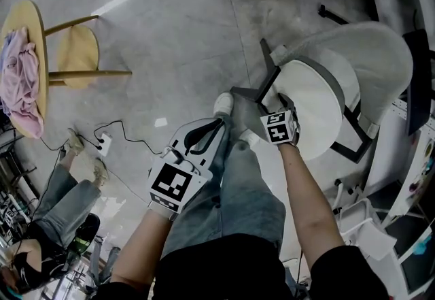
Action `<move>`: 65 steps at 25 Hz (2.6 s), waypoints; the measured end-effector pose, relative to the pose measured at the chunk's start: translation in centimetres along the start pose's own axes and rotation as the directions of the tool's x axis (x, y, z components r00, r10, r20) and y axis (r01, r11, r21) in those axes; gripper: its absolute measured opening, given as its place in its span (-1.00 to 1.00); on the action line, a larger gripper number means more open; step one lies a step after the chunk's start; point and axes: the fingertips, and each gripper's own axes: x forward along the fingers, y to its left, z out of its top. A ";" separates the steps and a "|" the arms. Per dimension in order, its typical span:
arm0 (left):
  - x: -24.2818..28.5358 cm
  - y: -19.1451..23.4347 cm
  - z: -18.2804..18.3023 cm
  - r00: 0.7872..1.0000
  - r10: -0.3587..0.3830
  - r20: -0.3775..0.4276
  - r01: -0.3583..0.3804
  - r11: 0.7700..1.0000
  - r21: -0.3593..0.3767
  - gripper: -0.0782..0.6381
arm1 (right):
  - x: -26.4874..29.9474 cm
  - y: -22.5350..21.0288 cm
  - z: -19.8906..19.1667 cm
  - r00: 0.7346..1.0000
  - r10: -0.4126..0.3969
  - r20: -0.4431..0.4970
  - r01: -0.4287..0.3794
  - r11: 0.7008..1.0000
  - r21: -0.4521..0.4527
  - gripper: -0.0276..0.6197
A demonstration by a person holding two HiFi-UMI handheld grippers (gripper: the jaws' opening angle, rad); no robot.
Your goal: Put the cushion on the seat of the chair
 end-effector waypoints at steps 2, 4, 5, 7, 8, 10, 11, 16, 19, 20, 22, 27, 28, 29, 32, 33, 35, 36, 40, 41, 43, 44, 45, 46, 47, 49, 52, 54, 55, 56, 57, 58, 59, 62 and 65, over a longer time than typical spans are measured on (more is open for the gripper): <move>-0.1 -0.2 -0.1 1.000 0.003 0.004 -0.003 1.000 -0.003 -0.74 | 0.1 0.2 -0.1 1.000 0.006 -0.005 -0.006 1.000 -0.024 0.07; -0.1 -0.4 0.0 1.000 0.006 0.008 -0.006 1.000 -0.001 -0.75 | 0.1 0.4 0.0 1.000 0.017 -0.004 -0.018 0.999 -0.030 0.13; -0.2 -0.5 0.0 1.000 0.008 0.010 -0.008 1.000 0.000 -0.75 | 0.0 0.5 0.0 1.000 0.027 -0.002 -0.027 0.999 -0.025 0.16; -0.4 -0.8 0.0 1.000 0.012 0.012 -0.012 1.000 -0.001 -0.75 | -0.2 0.7 -0.1 0.999 0.046 0.004 -0.046 0.999 -0.004 0.18; -0.5 -1.0 0.1 1.000 0.014 0.013 -0.013 1.000 -0.002 -0.75 | -0.4 0.7 0.0 0.999 0.053 0.008 -0.053 0.999 0.005 0.18; -0.7 -1.2 0.1 1.000 0.016 0.015 -0.016 1.000 0.001 -0.74 | -0.8 0.5 0.2 0.998 0.058 0.015 -0.058 0.998 0.018 0.18; -0.8 -1.3 0.2 1.000 0.017 0.017 -0.017 1.000 0.003 -0.75 | -1.1 0.2 0.3 0.998 0.058 0.018 -0.059 0.998 0.025 0.18; -1.2 -1.6 0.9 0.999 0.020 0.028 -0.020 1.000 0.000 -0.74 | -2.2 -0.9 0.8 0.998 0.067 0.014 -0.068 0.997 0.043 0.18; -1.3 -2.1 1.5 0.999 0.013 0.037 -0.013 1.000 0.011 -0.75 | -3.2 -1.0 1.2 0.995 0.101 -0.005 -0.101 0.993 0.068 0.18; -1.4 -2.4 1.6 0.999 0.009 0.038 -0.009 1.000 0.016 -0.74 | -3.6 -1.0 1.4 0.993 0.116 -0.012 -0.115 0.990 0.087 0.18; -1.5 -2.8 2.1 0.999 0.002 0.044 -0.003 1.000 0.023 -0.74 | -4.5 -1.1 1.7 0.992 0.127 -0.016 -0.124 0.986 0.113 0.12; -1.7 -3.9 3.7 0.998 -0.008 0.063 0.005 0.999 0.047 -0.75 | -7.1 -2.0 3.5 0.995 0.099 0.003 -0.099 0.990 0.104 -0.18; -1.8 -4.1 4.0 0.998 -0.009 0.068 0.005 0.998 0.055 -0.74 | -7.7 -2.3 3.9 0.996 0.086 0.012 -0.087 0.991 0.102 -0.31; -1.8 -4.3 4.4 0.997 -0.008 0.074 0.004 0.998 0.062 -0.75 | -8.3 -2.6 4.5 0.997 0.069 0.023 -0.071 0.992 0.101 -0.50; -2.0 -4.7 5.6 0.996 -0.010 0.091 0.003 0.997 0.075 -0.75 | -10.2 -3.5 5.9 0.998 0.026 0.057 -0.031 0.995 0.094 -0.83; -2.0 -4.8 5.9 0.995 -0.014 0.095 0.006 0.997 0.078 -0.75 | -10.8 -3.7 6.3 0.998 0.017 0.066 -0.023 0.996 0.090 -0.88; -2.0 -5.3 6.5 0.995 -0.025 0.100 0.017 0.996 0.085 -0.75 | -12.1 -3.9 6.9 0.997 0.005 0.083 -0.012 0.997 0.083 -0.89; -2.0 -5.7 6.8 0.994 -0.033 0.100 0.024 0.996 0.089 -0.75 | -12.8 -4.0 7.2 0.996 -0.001 0.093 -0.007 0.997 0.082 -0.89; -2.0 -6.8 8.1 0.993 -0.062 0.099 0.050 0.991 0.124 -0.75 | -16.3 -4.6 8.8 0.987 -0.030 0.159 0.013 0.994 0.111 -0.89; -1.9 -7.0 8.6 0.993 -0.071 0.099 0.057 0.990 0.133 -0.75 | -17.2 -4.8 9.3 0.983 -0.041 0.181 0.018 0.992 0.123 -0.89; -1.8 -7.4 9.4 0.991 -0.089 0.099 0.074 0.986 0.149 -0.75 | -19.2 -5.2 10.4 0.973 -0.062 0.224 0.029 0.988 0.149 -0.89; -1.7 -7.6 9.8 0.990 -0.099 0.097 0.083 0.984 0.158 -0.75 | -20.2 -5.4 10.8 0.967 -0.071 0.244 0.032 0.987 0.160 -0.89; -1.5 -7.9 10.1 0.990 -0.109 0.094 0.092 0.981 0.169 -0.75 | -21.2 -5.6 11.2 0.962 -0.080 0.262 0.035 0.984 0.172 -0.89; -1.4 -8.3 10.4 0.989 -0.120 0.092 0.102 0.978 0.180 -0.75 | -22.2 -5.8 11.4 0.956 -0.089 0.280 0.038 0.982 0.183 -0.89; -1.2 -8.6 10.8 0.987 -0.129 0.090 0.110 0.975 0.191 -0.75 | -23.2 -6.0 11.7 0.949 -0.099 0.298 0.041 0.980 0.195 -0.89; -0.8 -9.4 11.6 0.985 -0.149 0.087 0.128 0.969 0.209 -0.75 | -25.2 -6.7 12.1 0.935 -0.123 0.332 0.050 0.974 0.220 -0.89; 0.0 -10.9 12.8 0.980 -0.183 0.075 0.160 0.957 0.242 -0.75 | -28.3 -7.9 12.5 0.910 -0.166 0.380 0.067 0.963 0.260 -0.89; 0.3 -12.0 13.4 0.976 -0.208 0.066 0.184 0.947 0.265 -0.75 | -30.3 -8.5 12.4 0.890 -0.201 0.410 0.087 0.956 0.281 -0.89; 0.5 -12.5 13.7 0.973 -0.221 0.061 0.196 0.940 0.278 -0.75 | -31.3 -8.7 12.4 0.879 -0.219 0.424 0.096 0.951 0.293 -0.89; 0.7 -13.0 14.0 0.971 -0.234 0.054 0.209 0.934 0.291 -0.75 | -32.2 -9.0 12.2 0.868 -0.238 0.435 0.104 0.946 0.308 -0.89; 0.8 -13.5 14.2 0.969 -0.245 0.042 0.222 0.927 0.302 -0.75 | -33.1 -9.3 12.1 0.858 -0.256 0.445 0.113 0.939 0.324 -0.89; 0.9 -13.9 14.4 0.966 -0.255 0.028 0.234 0.921 0.311 -0.75 | -34.0 -9.5 11.9 0.848 -0.275 0.453 0.121 0.933 0.340 -0.89; 1.0 -14.4 14.5 0.964 -0.266 0.016 0.247 0.915 0.320 -0.75 | -34.9 -9.8 11.7 0.839 -0.294 0.459 0.131 0.926 0.354 -0.89; 1.5 -16.0 15.1 0.954 -0.301 0.008 0.279 0.893 0.352 -0.75 | -37.2 -10.3 10.7 0.809 -0.348 0.473 0.158 0.905 0.396 -0.89; 1.9 -17.6 15.6 0.943 -0.334 -0.006 0.311 0.872 0.377 -0.75 | -39.7 -10.8 9.9 0.774 -0.399 0.491 0.174 0.880 0.441 -0.89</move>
